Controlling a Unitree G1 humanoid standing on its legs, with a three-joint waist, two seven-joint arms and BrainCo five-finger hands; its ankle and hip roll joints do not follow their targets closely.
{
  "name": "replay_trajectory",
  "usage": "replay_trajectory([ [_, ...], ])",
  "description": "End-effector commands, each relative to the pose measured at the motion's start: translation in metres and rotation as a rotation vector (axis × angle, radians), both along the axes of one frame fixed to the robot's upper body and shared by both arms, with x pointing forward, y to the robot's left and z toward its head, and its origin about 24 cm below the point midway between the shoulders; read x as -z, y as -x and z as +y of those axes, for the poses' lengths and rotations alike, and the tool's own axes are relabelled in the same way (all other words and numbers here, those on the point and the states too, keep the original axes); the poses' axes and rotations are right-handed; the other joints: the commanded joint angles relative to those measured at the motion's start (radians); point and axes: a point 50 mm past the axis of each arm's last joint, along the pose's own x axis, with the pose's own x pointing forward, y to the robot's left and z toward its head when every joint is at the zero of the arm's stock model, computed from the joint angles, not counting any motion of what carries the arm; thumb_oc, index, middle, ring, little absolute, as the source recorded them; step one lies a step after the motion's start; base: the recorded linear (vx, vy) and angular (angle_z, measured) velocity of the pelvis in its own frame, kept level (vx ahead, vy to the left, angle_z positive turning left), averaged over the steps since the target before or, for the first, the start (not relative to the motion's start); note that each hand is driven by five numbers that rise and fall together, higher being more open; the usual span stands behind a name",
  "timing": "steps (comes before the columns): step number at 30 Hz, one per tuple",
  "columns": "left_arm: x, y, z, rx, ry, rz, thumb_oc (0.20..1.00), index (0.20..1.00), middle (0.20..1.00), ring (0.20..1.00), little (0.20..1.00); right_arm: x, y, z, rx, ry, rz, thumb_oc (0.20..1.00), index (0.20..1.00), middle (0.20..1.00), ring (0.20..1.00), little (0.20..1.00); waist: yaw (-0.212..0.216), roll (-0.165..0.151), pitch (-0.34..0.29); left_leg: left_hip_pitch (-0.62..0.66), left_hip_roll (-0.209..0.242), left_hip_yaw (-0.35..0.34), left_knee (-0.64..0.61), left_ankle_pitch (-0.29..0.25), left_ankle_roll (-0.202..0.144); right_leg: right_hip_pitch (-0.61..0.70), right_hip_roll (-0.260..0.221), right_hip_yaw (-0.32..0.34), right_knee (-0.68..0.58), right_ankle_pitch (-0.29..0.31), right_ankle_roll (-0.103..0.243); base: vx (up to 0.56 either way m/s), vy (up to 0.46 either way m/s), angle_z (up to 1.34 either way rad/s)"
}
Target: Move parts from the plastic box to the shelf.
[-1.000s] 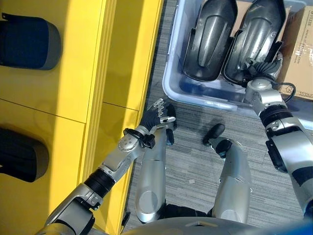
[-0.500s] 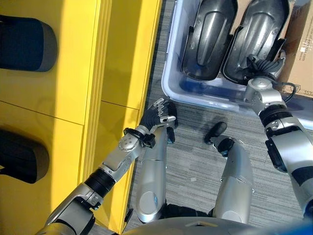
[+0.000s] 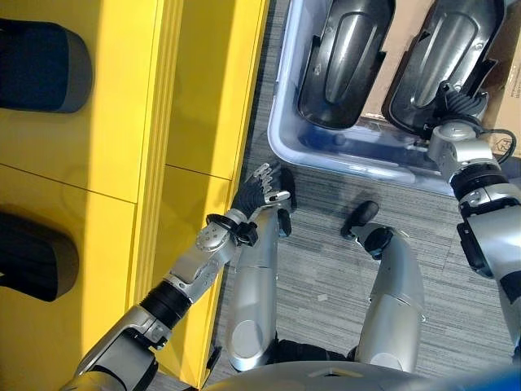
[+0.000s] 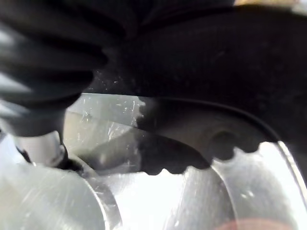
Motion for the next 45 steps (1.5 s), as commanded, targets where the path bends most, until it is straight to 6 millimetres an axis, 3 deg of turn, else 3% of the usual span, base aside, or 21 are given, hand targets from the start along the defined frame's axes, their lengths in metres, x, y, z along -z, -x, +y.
replay_trajectory([
  [1,-0.007,0.006,-0.007,0.031,0.052,-0.057,1.000,1.000,1.000,1.000,1.000,0.043,0.011,-0.011,0.011,-0.077,0.161,0.200,0.200,0.200,0.200,0.200,0.050,0.076,-0.031,-0.016,-0.065,-0.071,-0.005,-0.082,-0.024,-0.047,0.037,0.095,0.112,-0.006,0.097,0.03,-0.023,0.01],
  [11,-0.003,0.011,-0.003,0.028,0.078,-0.058,1.000,1.000,1.000,1.000,1.000,0.030,0.017,-0.022,0.113,0.214,0.111,0.200,0.200,0.200,0.200,0.200,0.046,0.081,-0.031,-0.023,-0.071,-0.074,-0.014,-0.078,-0.020,-0.054,0.045,0.102,0.096,0.005,0.101,0.01,-0.001,0.01],
  [20,-0.001,0.017,-0.006,0.002,0.098,-0.085,1.000,1.000,1.000,1.000,1.000,-0.006,0.021,-0.001,0.182,0.462,-0.222,0.200,0.200,0.200,0.200,0.200,0.018,0.067,-0.031,0.024,-0.070,-0.062,-0.102,-0.035,-0.033,-0.019,0.089,0.112,0.007,0.042,0.114,-0.02,0.007,-0.04],
  [22,0.001,0.018,-0.006,-0.019,0.095,-0.093,1.000,1.000,1.000,1.000,1.000,-0.010,0.026,0.011,0.166,0.517,-0.311,0.200,0.200,0.200,0.200,0.200,0.001,0.057,-0.031,0.063,-0.063,-0.044,-0.146,-0.019,-0.040,0.009,0.106,0.116,-0.036,0.055,0.119,-0.04,0.048,-0.06],
  [29,0.004,0.020,-0.001,-0.077,0.115,-0.098,1.000,1.000,1.000,1.000,1.000,0.001,0.048,0.033,0.127,0.544,-0.474,0.200,0.200,0.200,0.200,0.200,-0.051,0.018,-0.031,0.179,-0.040,-0.015,-0.243,0.015,-0.063,0.101,0.138,0.129,-0.153,0.094,0.132,-0.05,0.020,-0.11],
  [32,0.006,0.020,0.002,-0.091,0.118,-0.100,1.000,1.000,1.000,1.000,1.000,0.002,0.053,0.033,0.140,0.540,-0.498,0.200,0.200,0.200,0.200,0.200,-0.061,0.008,-0.031,0.223,-0.034,-0.008,-0.265,0.018,-0.068,0.139,0.143,0.128,-0.184,0.102,0.135,-0.05,-0.006,-0.12],
  [33,0.004,0.018,0.004,-0.100,0.116,-0.115,1.000,1.000,1.000,1.000,1.000,-0.001,0.055,0.033,0.151,0.539,-0.520,0.200,0.200,0.200,0.200,0.200,-0.061,0.007,-0.031,0.226,-0.024,0.000,-0.282,0.047,-0.060,0.142,0.152,0.115,-0.209,0.132,0.122,-0.10,-0.024,-0.06],
  [42,0.006,0.017,0.013,-0.085,0.089,-0.102,1.000,1.000,1.000,1.000,1.000,-0.009,0.053,0.013,0.193,0.463,-0.518,0.200,0.200,0.200,0.200,0.200,-0.061,0.002,-0.031,0.403,-0.022,0.012,-0.337,0.040,-0.068,0.309,0.139,0.104,-0.267,0.131,0.129,0.01,-0.009,-0.04],
  [45,0.008,0.017,0.015,-0.092,0.085,-0.089,1.000,1.000,1.000,1.000,1.000,-0.004,0.051,0.012,0.158,0.414,-0.467,0.200,0.200,0.200,0.200,0.200,-0.063,0.000,-0.031,0.451,-0.024,0.014,-0.353,0.041,-0.070,0.355,0.138,0.102,-0.286,0.130,0.128,0.05,0.006,-0.03],
])
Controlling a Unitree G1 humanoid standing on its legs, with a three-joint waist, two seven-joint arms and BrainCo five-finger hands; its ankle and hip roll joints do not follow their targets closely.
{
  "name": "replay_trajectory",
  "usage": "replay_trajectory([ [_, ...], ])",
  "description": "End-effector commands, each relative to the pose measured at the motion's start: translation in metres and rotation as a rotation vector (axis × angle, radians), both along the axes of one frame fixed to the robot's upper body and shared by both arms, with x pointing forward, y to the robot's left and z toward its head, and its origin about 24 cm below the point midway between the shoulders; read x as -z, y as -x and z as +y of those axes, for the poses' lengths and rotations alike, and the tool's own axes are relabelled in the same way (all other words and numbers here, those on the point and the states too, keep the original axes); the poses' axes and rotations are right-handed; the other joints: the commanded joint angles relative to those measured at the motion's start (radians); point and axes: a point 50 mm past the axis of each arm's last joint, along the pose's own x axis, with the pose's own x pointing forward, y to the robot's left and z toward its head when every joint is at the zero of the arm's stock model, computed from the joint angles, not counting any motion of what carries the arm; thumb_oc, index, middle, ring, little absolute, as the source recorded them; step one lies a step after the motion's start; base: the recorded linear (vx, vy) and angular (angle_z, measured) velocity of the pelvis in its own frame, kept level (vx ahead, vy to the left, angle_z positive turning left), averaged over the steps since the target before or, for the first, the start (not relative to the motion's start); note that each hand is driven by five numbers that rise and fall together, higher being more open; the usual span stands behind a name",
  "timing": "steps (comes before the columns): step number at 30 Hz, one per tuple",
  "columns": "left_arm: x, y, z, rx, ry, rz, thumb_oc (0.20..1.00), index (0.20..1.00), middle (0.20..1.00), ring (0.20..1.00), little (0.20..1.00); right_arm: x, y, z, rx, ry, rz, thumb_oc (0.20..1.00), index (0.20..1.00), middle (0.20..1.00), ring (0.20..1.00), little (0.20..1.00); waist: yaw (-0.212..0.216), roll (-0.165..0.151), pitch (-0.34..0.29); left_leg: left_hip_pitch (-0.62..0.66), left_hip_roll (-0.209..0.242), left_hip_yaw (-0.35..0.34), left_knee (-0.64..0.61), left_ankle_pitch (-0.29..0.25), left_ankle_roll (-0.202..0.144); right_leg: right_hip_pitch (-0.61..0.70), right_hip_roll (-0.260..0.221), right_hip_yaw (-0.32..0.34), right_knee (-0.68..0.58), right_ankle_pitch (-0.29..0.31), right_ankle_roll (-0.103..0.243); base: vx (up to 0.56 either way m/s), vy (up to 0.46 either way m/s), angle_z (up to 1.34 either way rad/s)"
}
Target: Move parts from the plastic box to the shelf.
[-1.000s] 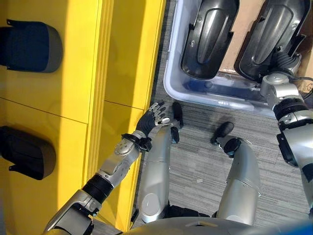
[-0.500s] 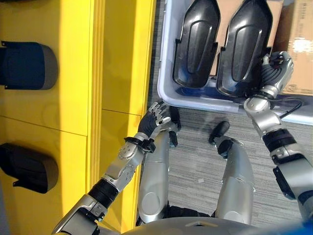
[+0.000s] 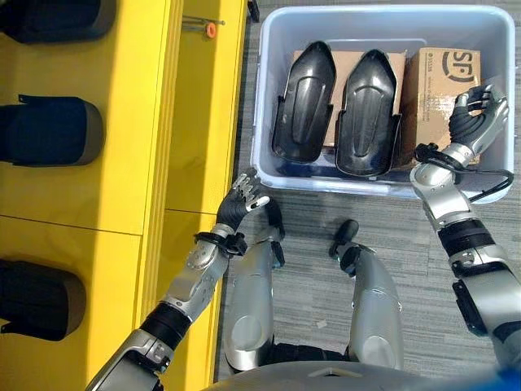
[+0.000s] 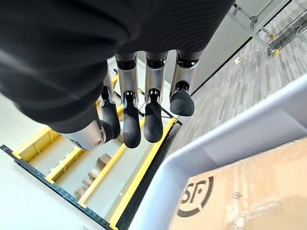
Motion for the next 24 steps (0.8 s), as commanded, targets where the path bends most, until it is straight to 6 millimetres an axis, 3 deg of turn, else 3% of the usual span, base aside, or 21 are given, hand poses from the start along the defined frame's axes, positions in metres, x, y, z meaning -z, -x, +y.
replay_trajectory([
  [1,-0.011,0.006,-0.006,0.044,0.020,-0.063,1.000,1.000,1.000,1.000,1.000,-0.016,0.000,-0.014,-0.017,-0.031,-0.036,0.200,0.200,0.200,0.200,0.200,0.019,0.022,-0.014,0.065,-0.014,-0.050,-0.019,-0.060,-0.058,0.040,0.024,0.067,0.009,0.002,0.091,0.05,0.006,-0.02],
  [4,-0.008,0.008,-0.002,0.041,0.018,-0.057,1.000,1.000,1.000,1.000,1.000,0.003,-0.002,-0.016,-0.080,-0.092,0.075,0.200,0.200,0.200,0.200,0.200,0.013,0.017,-0.014,0.113,-0.012,-0.046,-0.037,-0.057,-0.062,0.084,0.023,0.066,-0.014,0.005,0.092,0.06,0.022,-0.01],
  [6,-0.008,0.007,-0.001,0.038,0.022,-0.052,1.000,1.000,1.000,1.000,1.000,0.011,-0.004,-0.014,-0.125,-0.128,0.121,0.592,0.592,0.592,0.592,0.592,0.011,0.016,-0.014,0.120,-0.010,-0.045,-0.036,-0.057,-0.063,0.091,0.021,0.066,-0.013,0.004,0.091,0.05,0.017,-0.03],
  [7,-0.008,0.006,0.000,0.035,0.020,-0.046,1.000,1.000,1.000,1.000,1.000,0.014,-0.005,-0.013,-0.131,-0.127,0.137,1.000,1.000,1.000,1.000,1.000,0.010,0.015,-0.014,0.123,-0.009,-0.045,-0.035,-0.057,-0.064,0.094,0.019,0.066,-0.012,0.004,0.090,0.04,0.001,-0.04],
  [14,-0.007,0.003,-0.004,0.050,0.006,-0.029,1.000,1.000,1.000,1.000,1.000,0.051,-0.012,0.002,-0.248,-0.217,0.364,1.000,1.000,1.000,1.000,1.000,0.016,0.013,-0.014,0.091,-0.006,-0.051,-0.039,-0.043,-0.067,0.060,0.018,0.063,-0.013,0.018,0.088,0.00,0.000,0.00],
  [24,-0.010,-0.001,-0.010,0.051,0.018,-0.024,1.000,1.000,1.000,1.000,1.000,0.066,-0.016,0.014,-0.277,-0.234,0.440,1.000,1.000,1.000,1.000,1.000,0.031,0.019,-0.014,0.007,-0.002,-0.058,-0.033,-0.030,-0.068,-0.023,0.013,0.059,0.002,0.031,0.088,0.00,0.000,0.00],
])
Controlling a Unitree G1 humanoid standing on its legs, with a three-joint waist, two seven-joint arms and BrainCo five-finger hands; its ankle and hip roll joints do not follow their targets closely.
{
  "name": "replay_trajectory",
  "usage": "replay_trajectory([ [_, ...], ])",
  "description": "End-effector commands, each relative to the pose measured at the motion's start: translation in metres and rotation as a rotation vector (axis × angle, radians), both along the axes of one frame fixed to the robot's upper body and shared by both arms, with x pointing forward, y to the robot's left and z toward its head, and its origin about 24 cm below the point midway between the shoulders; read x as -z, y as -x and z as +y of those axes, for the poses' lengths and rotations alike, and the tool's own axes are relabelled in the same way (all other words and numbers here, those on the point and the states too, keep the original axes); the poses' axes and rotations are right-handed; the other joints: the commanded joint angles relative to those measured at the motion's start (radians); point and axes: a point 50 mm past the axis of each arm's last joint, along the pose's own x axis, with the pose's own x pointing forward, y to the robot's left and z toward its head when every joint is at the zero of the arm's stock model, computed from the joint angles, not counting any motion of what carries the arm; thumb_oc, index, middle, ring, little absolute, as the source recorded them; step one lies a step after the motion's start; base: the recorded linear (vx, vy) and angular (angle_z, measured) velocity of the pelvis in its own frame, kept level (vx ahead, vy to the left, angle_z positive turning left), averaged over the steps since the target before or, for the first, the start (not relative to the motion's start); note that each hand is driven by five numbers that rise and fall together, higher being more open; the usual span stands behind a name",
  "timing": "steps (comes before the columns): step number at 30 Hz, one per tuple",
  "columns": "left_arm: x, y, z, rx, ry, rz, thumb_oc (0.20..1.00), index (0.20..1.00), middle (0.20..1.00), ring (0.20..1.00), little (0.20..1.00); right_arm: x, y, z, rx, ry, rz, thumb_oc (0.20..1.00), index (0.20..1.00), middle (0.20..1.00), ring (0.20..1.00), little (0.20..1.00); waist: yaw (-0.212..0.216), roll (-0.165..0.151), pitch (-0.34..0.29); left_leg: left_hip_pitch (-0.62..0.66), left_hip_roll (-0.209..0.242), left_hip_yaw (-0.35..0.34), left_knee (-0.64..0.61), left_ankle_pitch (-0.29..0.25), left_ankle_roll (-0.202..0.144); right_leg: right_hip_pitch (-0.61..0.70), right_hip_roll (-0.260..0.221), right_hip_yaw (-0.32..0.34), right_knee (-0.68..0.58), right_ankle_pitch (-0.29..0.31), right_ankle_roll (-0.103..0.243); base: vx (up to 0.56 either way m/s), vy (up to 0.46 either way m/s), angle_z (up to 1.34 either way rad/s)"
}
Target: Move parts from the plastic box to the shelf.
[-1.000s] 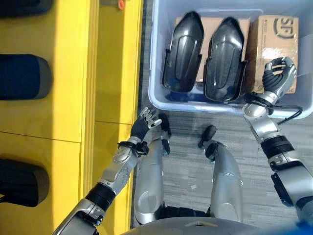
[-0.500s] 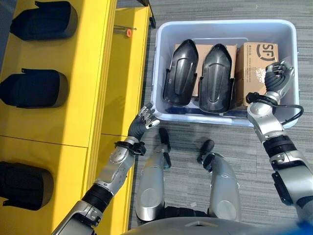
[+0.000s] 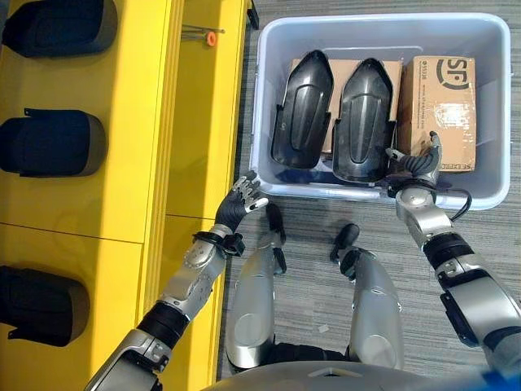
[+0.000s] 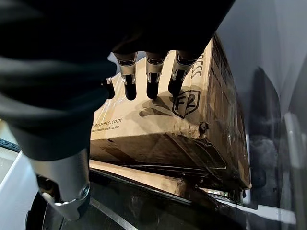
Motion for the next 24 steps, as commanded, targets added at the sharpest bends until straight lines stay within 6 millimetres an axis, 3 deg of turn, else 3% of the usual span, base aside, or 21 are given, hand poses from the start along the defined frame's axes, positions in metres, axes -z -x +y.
replay_trajectory([
  [1,-0.008,0.004,-0.012,0.043,0.030,-0.047,1.000,1.000,1.000,1.000,1.000,-0.015,-0.006,0.000,-0.019,0.015,-0.051,1.000,1.000,1.000,1.000,1.000,0.030,0.009,-0.018,-0.041,0.007,-0.068,0.032,-0.053,-0.055,-0.046,0.010,0.058,0.020,0.035,0.091,0.00,0.000,0.00],
  [11,-0.010,0.003,-0.020,0.056,0.067,-0.039,1.000,1.000,1.000,1.000,1.000,-0.028,-0.010,0.015,-0.072,0.061,-0.118,1.000,1.000,1.000,1.000,1.000,0.039,0.018,-0.018,-0.113,-0.003,-0.071,0.052,-0.051,-0.051,-0.115,0.003,0.050,0.056,0.033,0.087,0.01,0.004,0.02],
  [12,-0.010,0.005,-0.022,0.061,0.059,-0.043,1.000,1.000,1.000,1.000,1.000,-0.027,-0.008,0.013,-0.048,0.097,-0.124,1.000,1.000,1.000,1.000,1.000,0.038,0.016,-0.018,-0.100,-0.013,-0.078,0.061,-0.077,-0.059,-0.104,-0.008,0.060,0.073,0.006,0.102,0.08,0.023,0.00],
  [14,-0.010,0.006,-0.023,0.058,0.069,-0.040,1.000,1.000,1.000,1.000,1.000,-0.033,-0.008,0.012,-0.014,0.178,-0.162,1.000,1.000,1.000,1.000,1.000,0.040,0.018,-0.018,-0.108,-0.015,-0.079,0.064,-0.077,-0.058,-0.110,-0.010,0.059,0.081,0.004,0.101,0.01,0.023,0.04],
  [15,-0.013,0.004,-0.023,0.049,0.065,-0.047,1.000,1.000,1.000,1.000,1.000,-0.055,-0.007,0.010,0.036,0.302,-0.281,1.000,1.000,1.000,1.000,1.000,0.046,0.028,-0.018,-0.139,-0.008,-0.076,0.063,-0.053,-0.046,-0.139,-0.003,0.047,0.085,0.027,0.087,-0.06,0.024,0.06],
  [19,-0.008,0.007,-0.026,0.050,0.060,-0.044,1.000,1.000,1.000,1.000,1.000,-0.087,-0.003,0.030,0.016,0.534,-0.465,1.000,1.000,1.000,1.000,1.000,0.045,0.034,-0.018,-0.148,-0.013,-0.078,0.061,-0.051,-0.045,-0.147,-0.002,0.048,0.086,0.027,0.091,-0.02,0.033,0.11],
  [24,-0.004,0.008,-0.028,0.052,0.071,-0.047,1.000,1.000,1.000,1.000,1.000,-0.094,0.003,0.044,-0.002,0.655,-0.548,1.000,1.000,1.000,1.000,1.000,0.041,0.035,-0.018,-0.148,-0.013,-0.074,0.056,-0.050,-0.045,-0.145,-0.001,0.051,0.075,0.028,0.093,0.00,0.000,0.00],
])
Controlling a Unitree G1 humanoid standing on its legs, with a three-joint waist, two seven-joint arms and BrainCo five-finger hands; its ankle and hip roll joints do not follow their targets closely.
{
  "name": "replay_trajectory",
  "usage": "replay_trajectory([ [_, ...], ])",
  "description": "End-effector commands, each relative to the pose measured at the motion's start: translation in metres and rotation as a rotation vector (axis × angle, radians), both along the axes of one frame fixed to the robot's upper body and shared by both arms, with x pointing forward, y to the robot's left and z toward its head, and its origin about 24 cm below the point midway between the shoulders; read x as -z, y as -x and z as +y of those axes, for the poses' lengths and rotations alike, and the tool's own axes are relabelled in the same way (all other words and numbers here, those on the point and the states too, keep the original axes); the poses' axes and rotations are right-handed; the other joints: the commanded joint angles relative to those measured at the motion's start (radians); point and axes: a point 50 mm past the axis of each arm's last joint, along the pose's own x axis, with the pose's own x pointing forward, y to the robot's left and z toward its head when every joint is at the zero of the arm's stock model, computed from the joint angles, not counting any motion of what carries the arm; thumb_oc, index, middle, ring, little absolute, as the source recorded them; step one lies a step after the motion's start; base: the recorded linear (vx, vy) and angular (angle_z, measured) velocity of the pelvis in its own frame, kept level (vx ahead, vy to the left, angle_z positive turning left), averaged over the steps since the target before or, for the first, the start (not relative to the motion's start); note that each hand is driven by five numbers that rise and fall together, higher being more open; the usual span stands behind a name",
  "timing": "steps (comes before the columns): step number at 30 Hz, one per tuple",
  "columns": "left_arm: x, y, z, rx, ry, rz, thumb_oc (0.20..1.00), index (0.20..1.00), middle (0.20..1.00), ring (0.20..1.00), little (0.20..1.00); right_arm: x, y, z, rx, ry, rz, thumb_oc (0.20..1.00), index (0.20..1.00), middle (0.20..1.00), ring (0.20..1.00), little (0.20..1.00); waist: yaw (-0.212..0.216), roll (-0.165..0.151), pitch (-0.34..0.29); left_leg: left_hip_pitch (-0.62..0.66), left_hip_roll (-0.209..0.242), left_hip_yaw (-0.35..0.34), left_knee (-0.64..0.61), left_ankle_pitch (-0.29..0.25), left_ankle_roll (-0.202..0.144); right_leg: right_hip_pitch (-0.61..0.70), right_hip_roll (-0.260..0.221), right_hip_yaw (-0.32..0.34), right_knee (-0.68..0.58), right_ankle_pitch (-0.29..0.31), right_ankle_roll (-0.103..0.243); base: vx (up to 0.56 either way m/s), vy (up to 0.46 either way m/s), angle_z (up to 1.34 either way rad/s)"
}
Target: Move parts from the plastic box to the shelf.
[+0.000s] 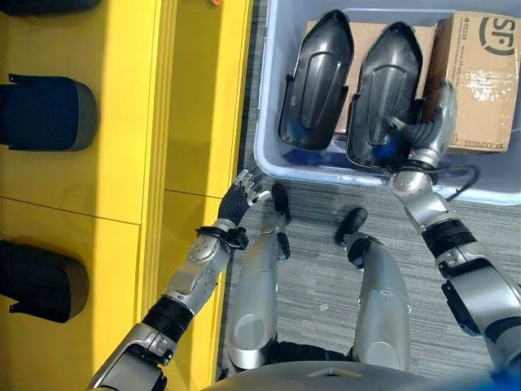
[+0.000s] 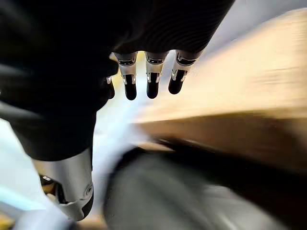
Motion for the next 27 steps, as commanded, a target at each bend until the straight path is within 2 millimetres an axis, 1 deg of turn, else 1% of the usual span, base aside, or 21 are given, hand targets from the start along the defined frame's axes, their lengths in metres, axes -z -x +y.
replay_trajectory([
  [1,-0.002,0.010,-0.013,0.041,0.053,-0.054,1.000,1.000,1.000,1.000,1.000,-0.010,0.005,-0.005,0.054,0.130,-0.120,1.000,1.000,1.000,1.000,1.000,0.013,0.019,-0.024,0.009,-0.008,-0.030,0.018,-0.069,-0.046,0.000,0.016,0.072,0.012,0.037,0.111,0.00,0.000,0.00],
  [3,-0.001,0.010,-0.011,0.041,0.055,-0.054,1.000,1.000,1.000,1.000,1.000,-0.013,0.006,-0.002,0.052,0.182,-0.146,1.000,1.000,1.000,1.000,1.000,0.012,0.020,-0.024,0.008,-0.009,-0.030,0.018,-0.068,-0.047,-0.001,0.015,0.073,0.009,0.039,0.112,0.00,0.000,0.00],
  [6,0.001,0.009,-0.009,0.041,0.052,-0.051,1.000,1.000,1.000,1.000,1.000,-0.013,0.006,-0.001,0.043,0.205,-0.145,1.000,1.000,1.000,1.000,1.000,0.011,0.020,-0.024,0.010,-0.010,-0.029,0.016,-0.069,-0.047,0.000,0.016,0.074,0.006,0.040,0.114,0.00,0.000,0.00],
  [9,0.002,0.009,-0.008,0.047,0.050,-0.056,1.000,1.000,1.000,1.000,1.000,-0.006,0.004,-0.006,0.054,0.153,-0.093,1.000,1.000,1.000,1.000,1.000,0.012,0.019,-0.024,0.008,-0.009,-0.028,0.013,-0.068,-0.047,0.000,0.016,0.072,-0.001,0.043,0.114,0.00,0.000,0.00],
  [10,0.002,0.008,-0.008,0.046,0.051,-0.056,1.000,1.000,1.000,1.000,1.000,-0.003,0.003,-0.008,0.084,0.142,-0.073,1.000,1.000,1.000,1.000,1.000,0.011,0.018,-0.024,0.007,-0.010,-0.028,0.013,-0.068,-0.047,-0.003,0.015,0.072,0.000,0.043,0.115,0.00,0.000,0.00],
  [11,0.002,0.008,-0.009,0.046,0.051,-0.057,1.000,1.000,1.000,1.000,1.000,0.002,0.003,-0.013,0.122,0.103,-0.043,1.000,1.000,1.000,1.000,1.000,0.011,0.018,-0.024,0.004,-0.009,-0.027,0.012,-0.067,-0.046,-0.006,0.015,0.073,-0.001,0.044,0.115,0.05,0.000,0.00],
  [12,0.004,0.010,-0.009,0.048,0.049,-0.048,1.000,1.000,1.000,1.000,1.000,0.010,0.003,-0.018,0.146,0.052,-0.017,1.000,1.000,1.000,1.000,1.000,0.006,0.013,-0.024,0.025,-0.018,-0.033,0.017,-0.094,-0.056,0.012,0.007,0.085,0.011,0.018,0.129,0.05,-0.001,0.01],
  [13,0.004,0.010,-0.009,0.047,0.048,-0.050,1.000,1.000,1.000,1.000,1.000,0.016,0.003,-0.023,0.172,-0.015,0.007,1.000,1.000,1.000,1.000,1.000,0.006,0.013,-0.024,0.024,-0.018,-0.034,0.016,-0.094,-0.055,0.011,0.008,0.086,0.009,0.018,0.129,0.04,0.001,0.02],
  [14,0.003,0.009,-0.008,0.045,0.053,-0.055,1.000,1.000,1.000,1.000,1.000,0.027,0.002,-0.033,0.194,-0.106,0.054,1.000,1.000,1.000,1.000,1.000,0.007,0.015,-0.024,0.021,-0.019,-0.034,0.012,-0.093,-0.055,0.010,0.010,0.085,0.006,0.017,0.128,0.00,0.000,0.00],
  [15,0.003,0.009,-0.008,0.045,0.052,-0.055,1.000,1.000,1.000,1.000,1.000,0.028,0.002,-0.033,0.195,-0.108,0.055,1.000,1.000,1.000,1.000,1.000,0.007,0.015,-0.024,0.020,-0.018,-0.034,0.012,-0.093,-0.055,0.009,0.010,0.085,0.007,0.017,0.128,0.00,0.000,0.00],
  [18,0.002,0.008,-0.011,0.045,0.051,-0.052,1.000,1.000,1.000,1.000,1.000,0.037,-0.001,-0.038,0.173,-0.206,0.109,1.000,1.000,1.000,1.000,1.000,0.011,0.018,-0.024,0.014,-0.019,-0.035,0.011,-0.092,-0.055,0.004,0.009,0.084,0.011,0.014,0.126,0.00,0.000,0.00],
  [26,-0.002,0.006,-0.015,0.053,0.045,-0.049,1.000,1.000,1.000,1.000,1.000,0.035,-0.007,-0.034,0.094,-0.266,0.140,1.000,1.000,1.000,1.000,1.000,0.021,0.023,-0.024,-0.001,-0.022,-0.038,0.016,-0.091,-0.055,-0.009,0.001,0.075,0.028,0.010,0.125,0.00,0.000,0.00],
  [27,-0.003,0.005,-0.014,0.051,0.046,-0.047,1.000,1.000,1.000,1.000,1.000,0.033,-0.007,-0.033,0.102,-0.237,0.138,1.000,1.000,1.000,1.000,1.000,0.022,0.024,-0.024,-0.005,-0.022,-0.038,0.018,-0.090,-0.055,-0.013,0.000,0.075,0.031,0.010,0.124,0.00,0.000,0.00],
])
